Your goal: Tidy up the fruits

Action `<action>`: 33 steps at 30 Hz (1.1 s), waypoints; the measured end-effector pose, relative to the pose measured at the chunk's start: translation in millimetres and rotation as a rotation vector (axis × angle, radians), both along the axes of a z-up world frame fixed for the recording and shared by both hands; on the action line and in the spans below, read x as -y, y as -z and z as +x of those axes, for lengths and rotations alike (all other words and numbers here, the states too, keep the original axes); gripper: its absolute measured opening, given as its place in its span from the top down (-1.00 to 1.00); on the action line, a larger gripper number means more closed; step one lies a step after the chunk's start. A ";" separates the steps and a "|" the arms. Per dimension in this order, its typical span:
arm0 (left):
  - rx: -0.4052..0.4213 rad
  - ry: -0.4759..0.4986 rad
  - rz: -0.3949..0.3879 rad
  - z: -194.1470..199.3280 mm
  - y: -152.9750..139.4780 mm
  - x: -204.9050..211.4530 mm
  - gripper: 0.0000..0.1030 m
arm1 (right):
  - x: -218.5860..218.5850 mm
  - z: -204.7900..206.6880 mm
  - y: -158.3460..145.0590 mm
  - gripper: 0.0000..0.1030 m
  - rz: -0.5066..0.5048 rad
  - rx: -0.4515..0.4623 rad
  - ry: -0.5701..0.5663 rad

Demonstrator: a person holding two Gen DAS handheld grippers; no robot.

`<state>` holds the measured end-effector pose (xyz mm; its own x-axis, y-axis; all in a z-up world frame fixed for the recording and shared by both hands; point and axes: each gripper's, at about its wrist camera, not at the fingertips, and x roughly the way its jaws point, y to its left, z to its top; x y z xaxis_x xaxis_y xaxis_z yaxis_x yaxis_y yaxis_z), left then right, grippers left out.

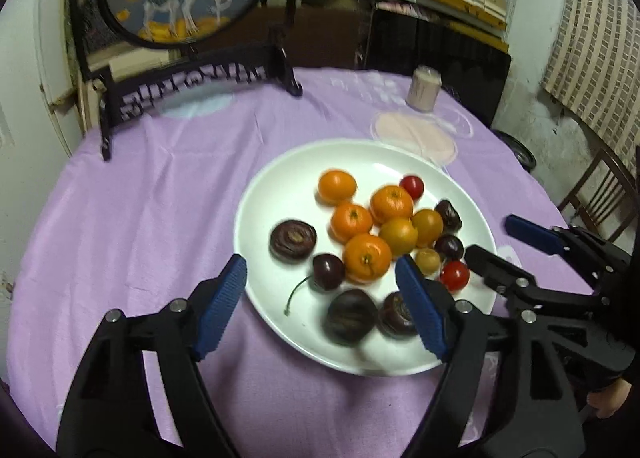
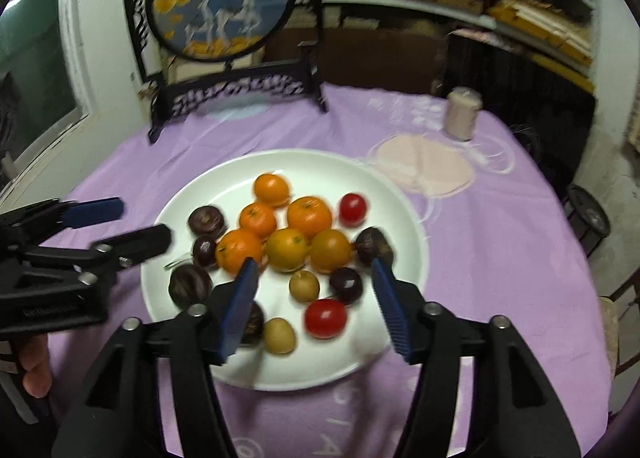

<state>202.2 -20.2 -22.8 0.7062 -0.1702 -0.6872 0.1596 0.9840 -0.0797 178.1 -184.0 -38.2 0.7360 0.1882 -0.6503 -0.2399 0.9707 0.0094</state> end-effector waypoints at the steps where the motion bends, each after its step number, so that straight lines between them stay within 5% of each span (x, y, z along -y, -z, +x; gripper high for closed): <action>1: 0.008 -0.002 0.004 -2.2 -2.1 0.0 -0.65 | 2.9 -1.7 0.2 -0.50 0.003 0.006 0.014; 7: 0.032 0.002 0.027 -19.2 -3.2 7.7 -0.86 | 6.5 -12.3 9.0 -0.89 -0.015 0.011 0.052; 21: 0.058 -0.033 0.048 -94.2 -16.7 6.8 -0.92 | 7.5 -72.7 6.1 -0.90 -0.079 -0.061 0.137; 33: 0.068 -0.043 0.031 -111.6 -21.5 -0.2 -0.96 | 11.1 -91.1 -2.9 -0.90 -0.054 -0.061 0.148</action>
<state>90.6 -19.9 -1.3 0.7579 -0.1181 -0.6416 0.1209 0.9919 -0.0399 87.0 -195.1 -35.4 0.7120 0.0441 -0.7008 -0.0949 0.9949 -0.0339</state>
